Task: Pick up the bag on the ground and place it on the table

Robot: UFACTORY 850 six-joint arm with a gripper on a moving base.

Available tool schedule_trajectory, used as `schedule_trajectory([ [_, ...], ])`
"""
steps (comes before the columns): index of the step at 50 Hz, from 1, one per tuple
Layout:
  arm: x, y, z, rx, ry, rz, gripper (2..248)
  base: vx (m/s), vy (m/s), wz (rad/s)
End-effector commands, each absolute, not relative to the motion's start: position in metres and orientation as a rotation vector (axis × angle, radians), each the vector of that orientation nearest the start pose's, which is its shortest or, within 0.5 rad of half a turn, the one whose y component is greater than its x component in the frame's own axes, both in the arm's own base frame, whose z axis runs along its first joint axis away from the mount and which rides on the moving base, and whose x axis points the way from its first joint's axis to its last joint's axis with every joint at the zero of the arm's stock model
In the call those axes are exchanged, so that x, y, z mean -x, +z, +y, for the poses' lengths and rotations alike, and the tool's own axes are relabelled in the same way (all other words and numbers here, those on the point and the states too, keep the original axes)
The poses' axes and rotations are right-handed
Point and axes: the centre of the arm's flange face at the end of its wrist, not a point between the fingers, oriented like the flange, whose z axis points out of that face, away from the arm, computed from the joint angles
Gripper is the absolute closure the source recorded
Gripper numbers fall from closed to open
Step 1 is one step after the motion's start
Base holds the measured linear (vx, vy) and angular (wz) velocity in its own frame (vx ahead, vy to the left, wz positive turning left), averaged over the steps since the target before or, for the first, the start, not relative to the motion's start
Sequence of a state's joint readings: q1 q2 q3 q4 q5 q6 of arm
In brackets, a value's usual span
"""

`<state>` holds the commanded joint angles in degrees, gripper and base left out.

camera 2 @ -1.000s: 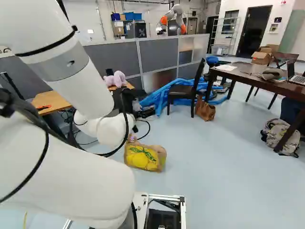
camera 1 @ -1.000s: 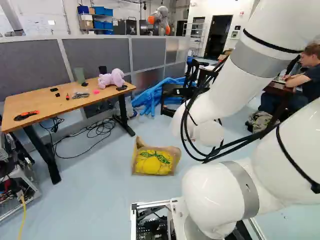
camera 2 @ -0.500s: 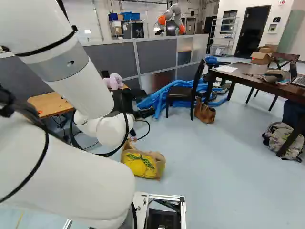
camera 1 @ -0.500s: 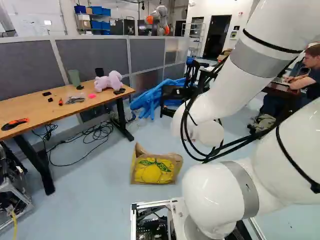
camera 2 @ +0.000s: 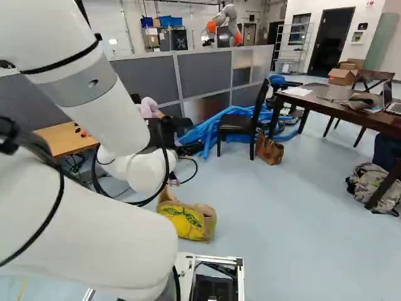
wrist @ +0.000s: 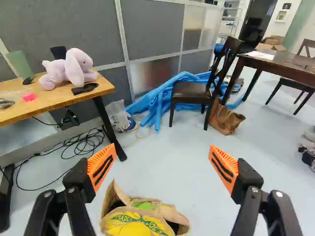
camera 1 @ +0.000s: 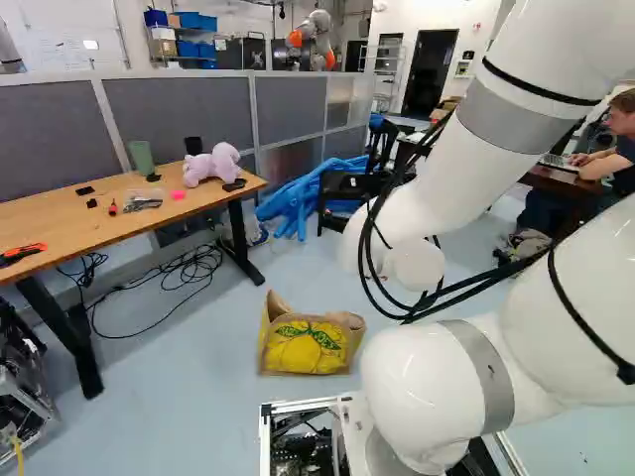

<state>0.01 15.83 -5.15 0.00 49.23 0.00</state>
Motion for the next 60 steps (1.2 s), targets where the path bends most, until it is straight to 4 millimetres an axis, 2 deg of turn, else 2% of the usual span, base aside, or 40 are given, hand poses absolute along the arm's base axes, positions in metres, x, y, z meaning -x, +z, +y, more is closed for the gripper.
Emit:
schedule_trajectory([
  [11, -0.281, 0.361, 0.003, 2.629, -1.711, -0.012, 3, 0.0, 0.0, 0.0],
  [60, -0.364, 0.34, 0.03, 2.882, -1.165, -0.119, 3, 0.0, 0.0, 0.0],
])
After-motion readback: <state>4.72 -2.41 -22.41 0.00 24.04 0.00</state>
